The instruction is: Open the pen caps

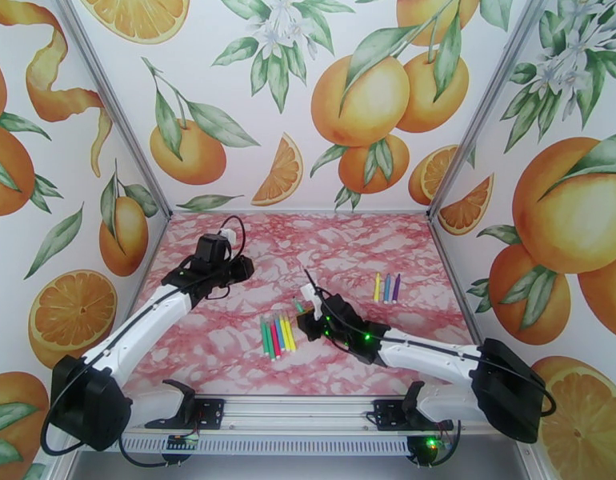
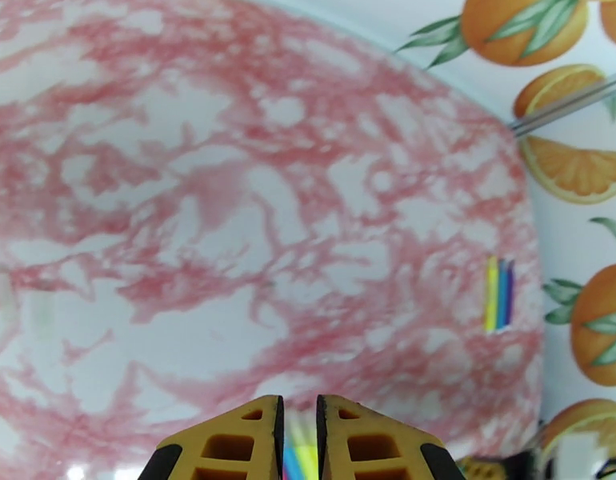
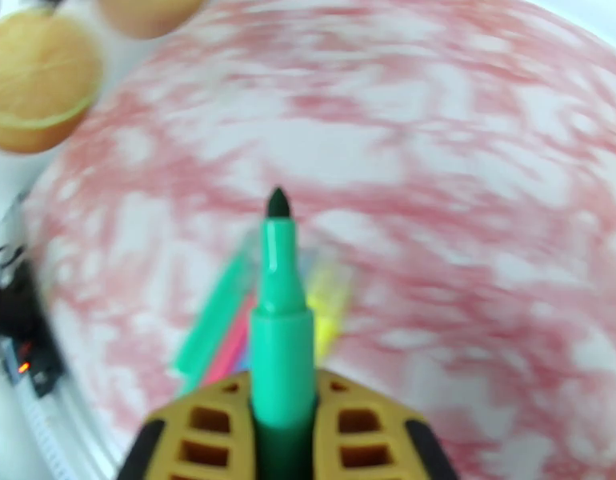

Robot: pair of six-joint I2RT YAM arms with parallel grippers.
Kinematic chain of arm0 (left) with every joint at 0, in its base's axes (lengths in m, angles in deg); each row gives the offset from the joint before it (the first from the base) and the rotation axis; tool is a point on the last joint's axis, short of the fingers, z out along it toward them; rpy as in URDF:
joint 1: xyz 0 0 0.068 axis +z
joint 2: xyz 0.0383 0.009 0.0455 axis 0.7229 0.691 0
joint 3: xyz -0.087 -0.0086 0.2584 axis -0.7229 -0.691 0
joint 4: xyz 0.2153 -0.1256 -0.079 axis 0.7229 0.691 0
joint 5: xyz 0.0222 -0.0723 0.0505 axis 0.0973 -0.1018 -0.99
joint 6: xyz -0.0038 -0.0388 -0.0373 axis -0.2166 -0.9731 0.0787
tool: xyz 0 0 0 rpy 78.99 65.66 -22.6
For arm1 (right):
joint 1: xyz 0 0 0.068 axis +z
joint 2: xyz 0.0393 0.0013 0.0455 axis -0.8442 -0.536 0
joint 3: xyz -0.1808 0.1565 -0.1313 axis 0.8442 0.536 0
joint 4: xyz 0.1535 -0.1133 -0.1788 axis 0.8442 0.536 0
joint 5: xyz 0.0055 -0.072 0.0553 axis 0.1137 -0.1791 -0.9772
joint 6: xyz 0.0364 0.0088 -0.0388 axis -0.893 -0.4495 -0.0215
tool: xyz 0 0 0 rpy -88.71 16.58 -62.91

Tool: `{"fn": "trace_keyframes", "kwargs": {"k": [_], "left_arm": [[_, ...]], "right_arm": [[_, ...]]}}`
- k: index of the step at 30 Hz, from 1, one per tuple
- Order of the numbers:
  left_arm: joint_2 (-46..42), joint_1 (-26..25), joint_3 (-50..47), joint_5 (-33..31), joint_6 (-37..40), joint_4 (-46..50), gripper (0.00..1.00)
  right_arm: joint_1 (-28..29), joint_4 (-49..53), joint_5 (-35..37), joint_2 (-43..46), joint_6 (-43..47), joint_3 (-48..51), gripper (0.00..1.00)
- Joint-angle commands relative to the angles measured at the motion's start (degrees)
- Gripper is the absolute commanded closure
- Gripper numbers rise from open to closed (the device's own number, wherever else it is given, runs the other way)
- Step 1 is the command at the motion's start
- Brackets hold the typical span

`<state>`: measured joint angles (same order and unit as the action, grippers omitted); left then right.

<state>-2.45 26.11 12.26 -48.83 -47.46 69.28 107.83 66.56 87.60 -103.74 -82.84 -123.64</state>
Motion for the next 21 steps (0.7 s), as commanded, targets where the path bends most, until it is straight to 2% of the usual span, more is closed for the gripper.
{"fn": "trace_keyframes", "kwargs": {"k": [1, 6, 16, 21], "left_arm": [[3.7, 0.4, 4.1, -3.4, 6.1, 6.4, 1.0], [9.5, 0.6, 7.3, -5.3, 9.1, 8.9, 1.0], [19.9, 1.5, 12.5, -10.6, 13.0, 13.1, 1.0], [23.8, 2.6, 13.8, -12.7, 14.5, 13.6, 1.0]], "right_arm": [[-2.8, 8.8, 8.9, 1.1, -1.2, -3.7, 1.0], [-7.2, 15.5, 13.3, -0.8, -1.2, -7.0, 1.0], [-18.9, 20.8, 11.4, -8.1, -2.2, -11.4, 1.0], [-22.7, 22.6, 11.7, -12.1, -1.8, -14.1, 0.99]]}}
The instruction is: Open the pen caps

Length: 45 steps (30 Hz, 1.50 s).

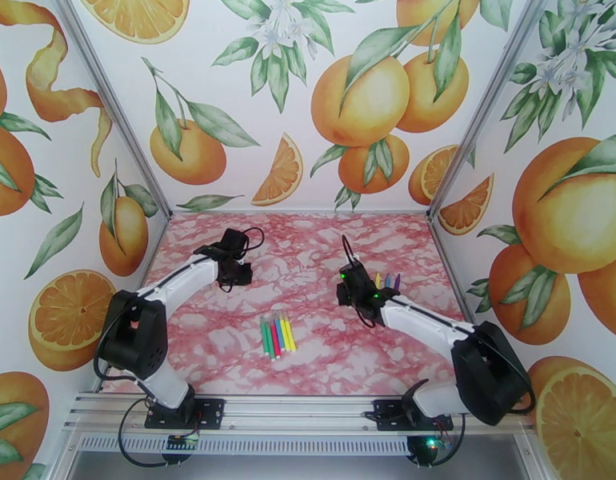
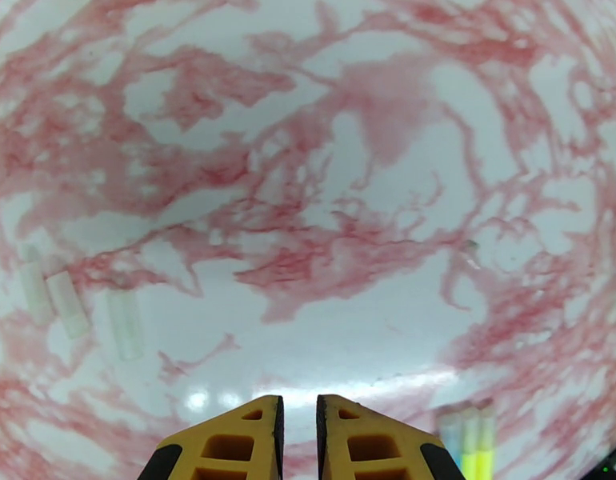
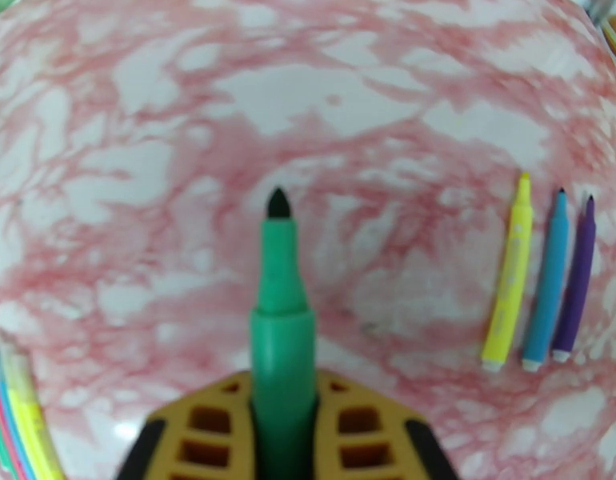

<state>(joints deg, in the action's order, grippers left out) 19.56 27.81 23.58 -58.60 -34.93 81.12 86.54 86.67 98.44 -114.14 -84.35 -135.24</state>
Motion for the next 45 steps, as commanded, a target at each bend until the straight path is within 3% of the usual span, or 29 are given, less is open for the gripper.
{"fn": "trace_keyframes", "kwargs": {"k": [1, 18, 28, 38, 45], "left_arm": [[2.6, 1.1, 2.8, -3.6, 2.3, 1.8, 1.0], [9.5, 4.5, 3.9, -2.6, 4.7, 0.4, 1.0], [11.6, 5.2, 4.8, -2.9, 5.5, 0.8, 1.0], [13.5, 6.1, 4.9, -2.6, 6.3, 0.5, 0.96], [13.2, 6.4, 4.8, -2.8, 6.5, 0.6, 0.86]], "right_arm": [[-2.1, 2.7, 0.8, -2.3, -0.3, -2.9, 0.98], [-11.8, 6.2, -2.2, -12.1, 0.3, -8.6, 0.95], [-13.8, 10.0, -2.8, -17.7, -0.9, -13.0, 0.9], [-14.9, 11.6, -2.7, -20.9, -3.0, -14.5, 0.84], [-14.8, 10.5, -2.7, -21.7, -4.4, -13.2, 0.78]]}}
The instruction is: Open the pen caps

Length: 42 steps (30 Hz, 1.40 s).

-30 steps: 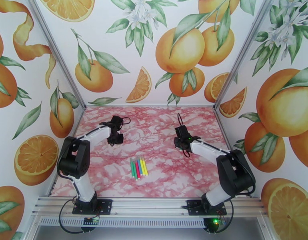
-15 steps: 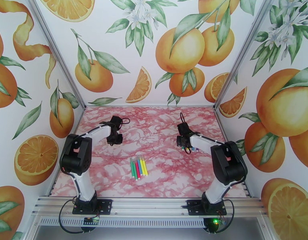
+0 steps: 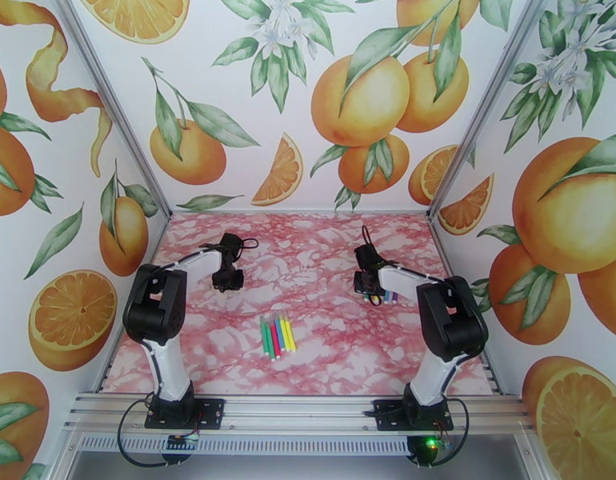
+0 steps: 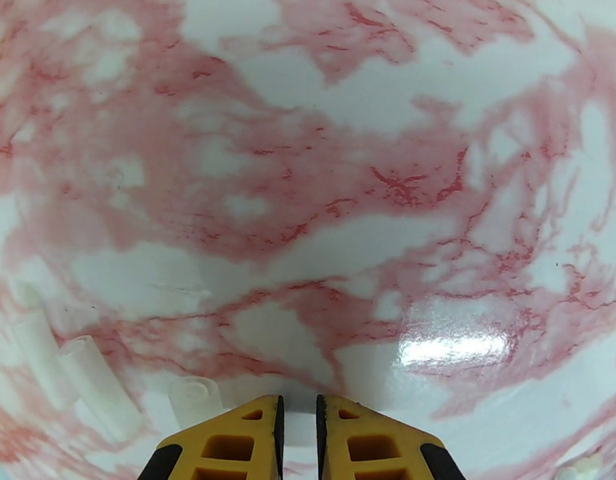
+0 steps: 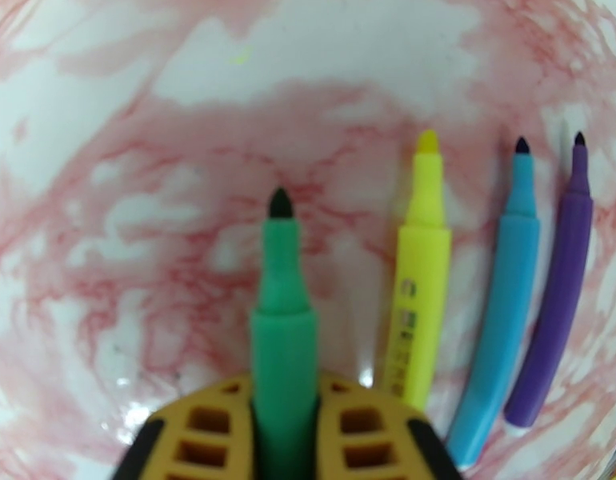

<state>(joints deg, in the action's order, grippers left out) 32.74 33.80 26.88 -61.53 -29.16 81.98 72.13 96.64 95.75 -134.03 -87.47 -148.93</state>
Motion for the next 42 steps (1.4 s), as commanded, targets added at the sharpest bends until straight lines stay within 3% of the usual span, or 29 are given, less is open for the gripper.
{"fn": "trace_keyframes", "kwargs": {"k": [1, 21, 28, 35, 42], "left_arm": [[0.0, 0.5, 1.5, 0.1, 0.7, -0.1, 0.85], [-3.6, 0.5, 1.9, 0.4, 0.4, 1.4, 0.7], [-7.5, 0.5, 2.3, 3.1, 0.2, 3.1, 0.63], [-14.1, 0.5, 1.5, 4.2, 0.0, 4.6, 0.61], [-26.5, 0.5, -9.1, 16.5, -1.8, -2.5, 0.44]], "right_arm": [[-0.5, 0.3, 0.1, -1.6, -1.3, 0.7, 0.76], [0.6, 2.1, 3.5, 5.1, 1.1, 1.7, 0.66], [8.7, 7.1, 11.1, 9.4, 4.5, -0.4, 0.59], [14.6, 5.5, 1.2, 15.6, 3.7, 1.1, 0.6], [21.9, 2.8, -6.7, 19.1, 2.8, 5.1, 0.6]]}}
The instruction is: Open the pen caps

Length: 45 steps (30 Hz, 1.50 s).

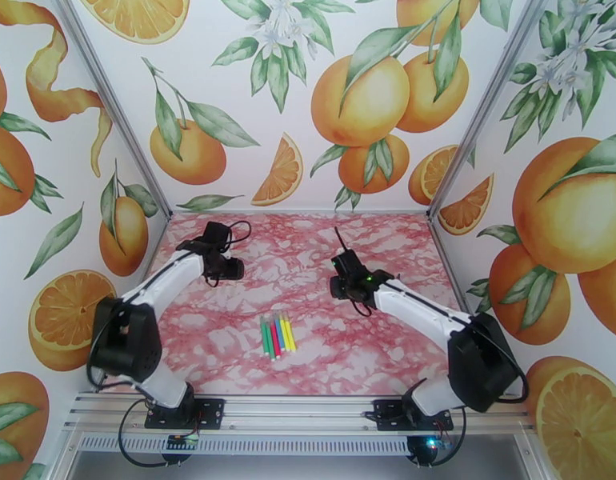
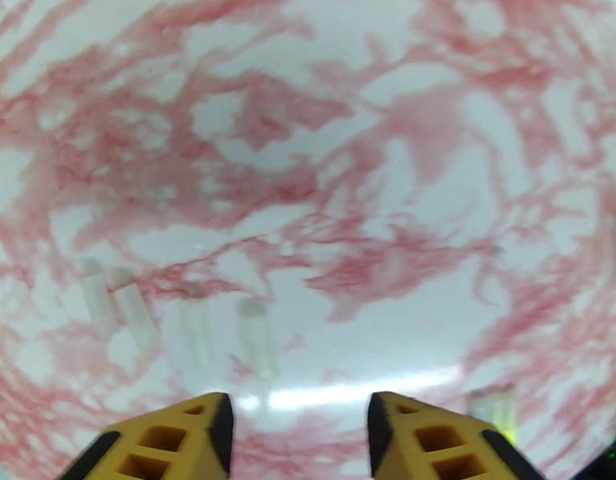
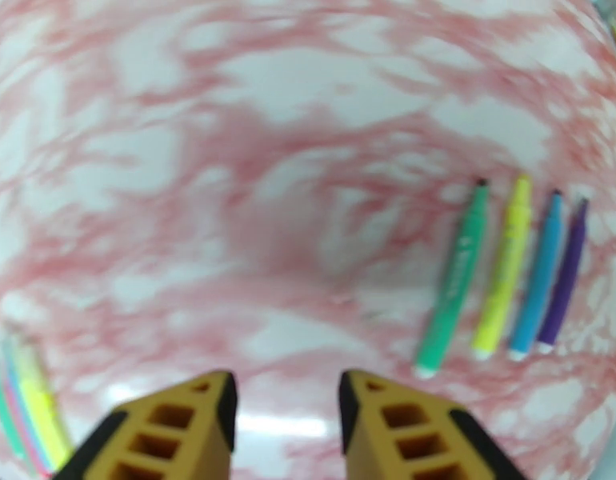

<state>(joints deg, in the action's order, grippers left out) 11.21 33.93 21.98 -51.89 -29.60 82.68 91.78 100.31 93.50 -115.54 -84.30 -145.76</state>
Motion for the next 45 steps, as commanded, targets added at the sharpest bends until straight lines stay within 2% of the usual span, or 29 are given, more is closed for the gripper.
{"fn": "trace_keyframes", "kwargs": {"k": [1, 8, 14, 21, 45], "left_arm": [[-6.6, 0.3, -5.8, 8.0, -1.9, -4.2, 0.43], [-15.2, 0.2, -15.6, 12.7, -4.6, -8.9, 0.39], [-16.2, 0.2, -18.1, 13.6, -4.9, -10.8, 0.39], [-17.3, 0.2, -19.9, 13.1, -5.6, -12.2, 0.39], [-17.5, 0.3, -20.9, 10.9, -5.0, -12.0, 0.39]], "right_arm": [[3.0, -0.7, -4.7, 0.6, -0.5, 2.1, 0.6], [9.5, -3.4, -10.2, 0.0, -1.7, 5.0, 0.6], [14.8, -6.2, -12.9, -2.7, -2.6, 5.0, 0.6], [18.4, -9.4, -14.0, -7.8, -4.6, 3.8, 0.6], [20.7, -11.3, -14.2, -15.7, -6.7, 0.4, 0.64]]}}
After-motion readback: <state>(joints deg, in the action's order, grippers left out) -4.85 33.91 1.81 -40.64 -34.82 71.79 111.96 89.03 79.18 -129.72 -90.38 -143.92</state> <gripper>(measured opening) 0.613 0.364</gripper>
